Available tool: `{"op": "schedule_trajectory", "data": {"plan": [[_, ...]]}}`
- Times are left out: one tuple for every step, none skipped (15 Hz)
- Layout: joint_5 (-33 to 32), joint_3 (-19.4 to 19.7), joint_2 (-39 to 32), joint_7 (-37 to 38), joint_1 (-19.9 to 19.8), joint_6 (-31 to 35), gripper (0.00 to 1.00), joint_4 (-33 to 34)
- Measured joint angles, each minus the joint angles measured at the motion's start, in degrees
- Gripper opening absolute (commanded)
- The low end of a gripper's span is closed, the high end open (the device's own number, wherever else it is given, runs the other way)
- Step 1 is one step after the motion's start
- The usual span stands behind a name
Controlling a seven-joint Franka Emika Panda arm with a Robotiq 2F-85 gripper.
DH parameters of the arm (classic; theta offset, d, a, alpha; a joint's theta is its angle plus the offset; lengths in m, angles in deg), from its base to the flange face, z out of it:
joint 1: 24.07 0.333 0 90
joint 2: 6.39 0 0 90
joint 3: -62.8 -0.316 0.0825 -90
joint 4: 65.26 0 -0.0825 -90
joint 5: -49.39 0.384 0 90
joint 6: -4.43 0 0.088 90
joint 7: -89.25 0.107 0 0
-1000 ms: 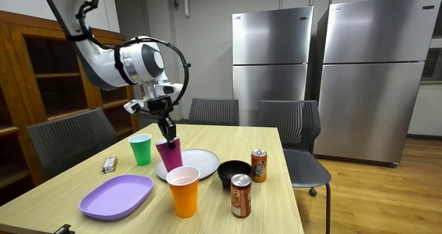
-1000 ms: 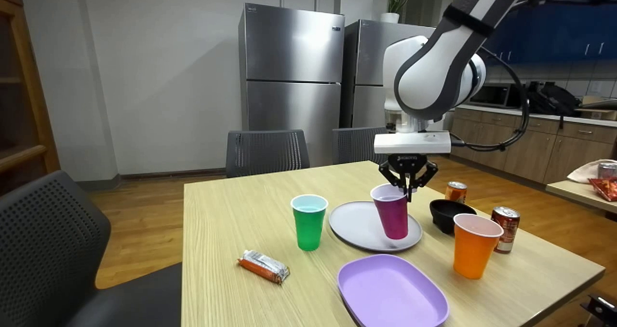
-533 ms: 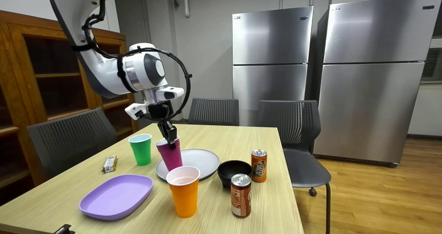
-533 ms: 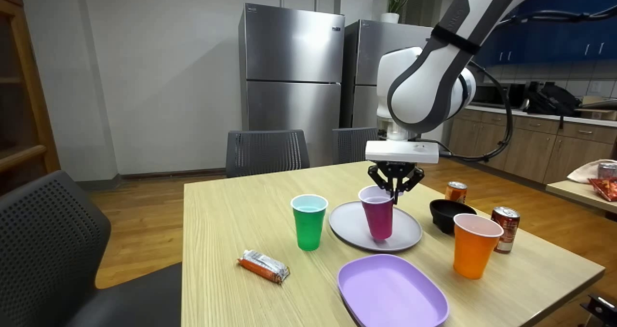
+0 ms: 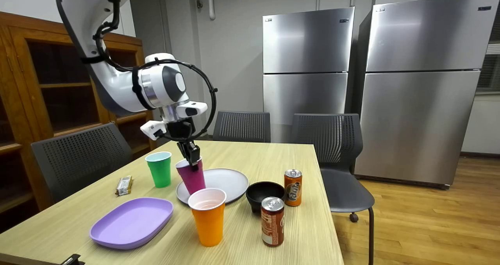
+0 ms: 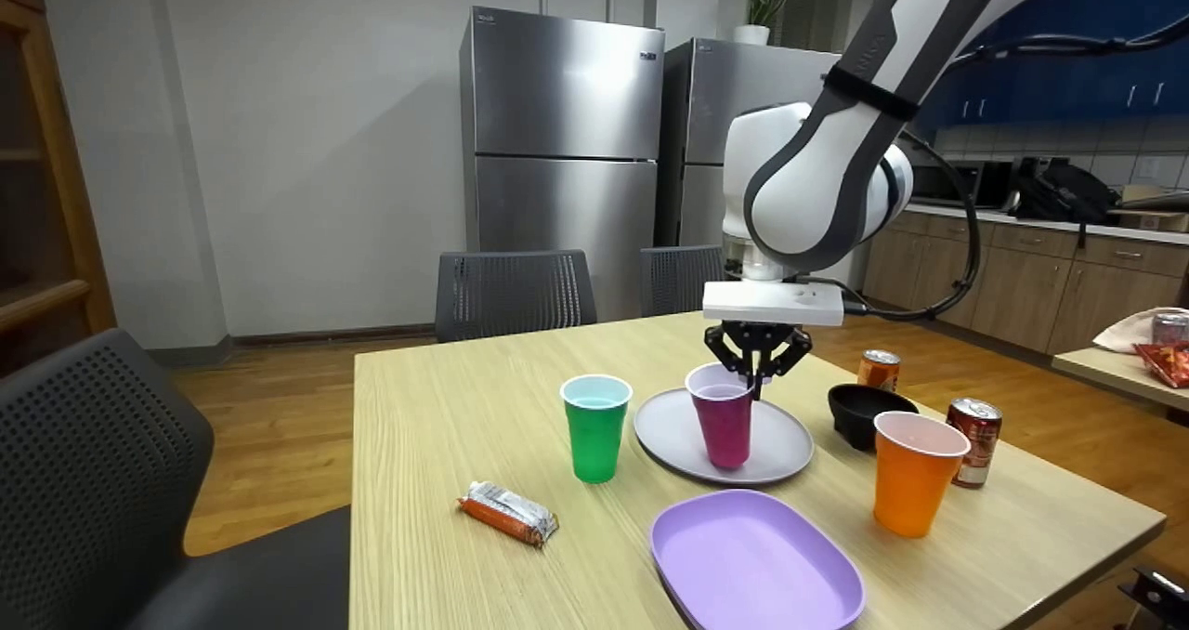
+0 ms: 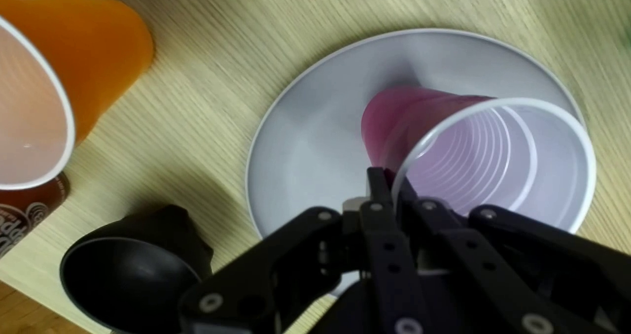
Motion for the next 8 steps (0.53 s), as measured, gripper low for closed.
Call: {"op": "schedule_trajectory", "data": {"plan": [[0.0, 0.2, -0.2, -0.2, 0.0, 0.1, 0.09, 0.0], [0.0, 0.4, -0.3, -0.4, 0.1, 0.2, 0.32, 0.0], [0.0, 0.6, -0.5, -0.7, 0.1, 0.3, 0.34, 0.0], [0.0, 0.8, -0.6, -1.0, 0.1, 0.3, 0.36, 0.0], [0.0, 1.0, -0.6, -1.3, 0.1, 0.3, 0.42, 0.0], [0.0, 1.2, -0.6, -1.5, 0.1, 0.3, 0.5, 0.0], [0.0, 1.3, -0.6, -1.6, 0.1, 0.3, 0.56, 0.0], [0.0, 1.5, -0.4, -1.7, 0.2, 0.3, 0.65, 0.0]]}}
